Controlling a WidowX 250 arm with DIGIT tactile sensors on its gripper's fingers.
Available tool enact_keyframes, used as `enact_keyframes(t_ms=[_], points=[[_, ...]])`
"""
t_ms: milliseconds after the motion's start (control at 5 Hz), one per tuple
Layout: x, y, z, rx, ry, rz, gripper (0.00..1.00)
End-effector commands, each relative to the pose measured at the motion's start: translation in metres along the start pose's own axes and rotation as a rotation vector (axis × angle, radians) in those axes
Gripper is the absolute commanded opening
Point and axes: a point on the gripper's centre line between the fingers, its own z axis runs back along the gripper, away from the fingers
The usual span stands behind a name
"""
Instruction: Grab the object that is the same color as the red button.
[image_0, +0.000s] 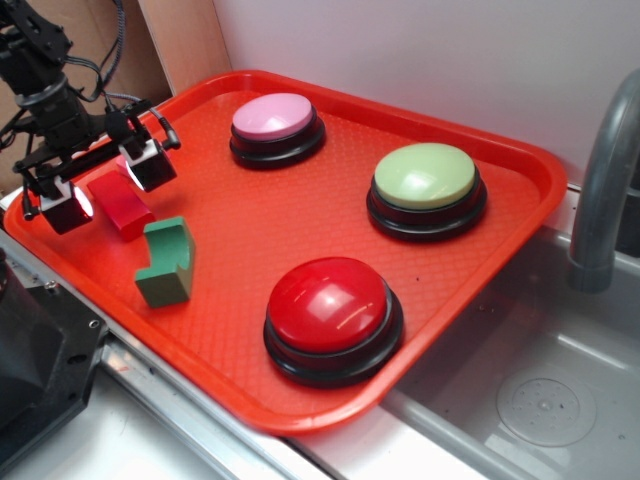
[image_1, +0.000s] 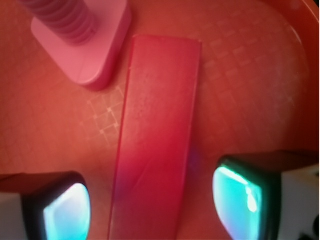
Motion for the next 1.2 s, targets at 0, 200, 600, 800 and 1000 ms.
enact_keyframes(t_ms=[0, 200, 600, 800, 1000], points=[[0.001, 0.011, 0.008, -0.022, -0.028, 0.014, 1.0], [0.01, 0.019, -0.009, 0.064, -0.047, 0.047, 1.0], [0.005, 0.015, -0.019, 0.155, -0.089, 0.07, 0.0], [0.002, 0.011, -0.012, 0.121, -0.081, 0.018, 0.0], [-0.005, -0.002, 0.014, -0.021, -0.036, -0.156, 0.0]])
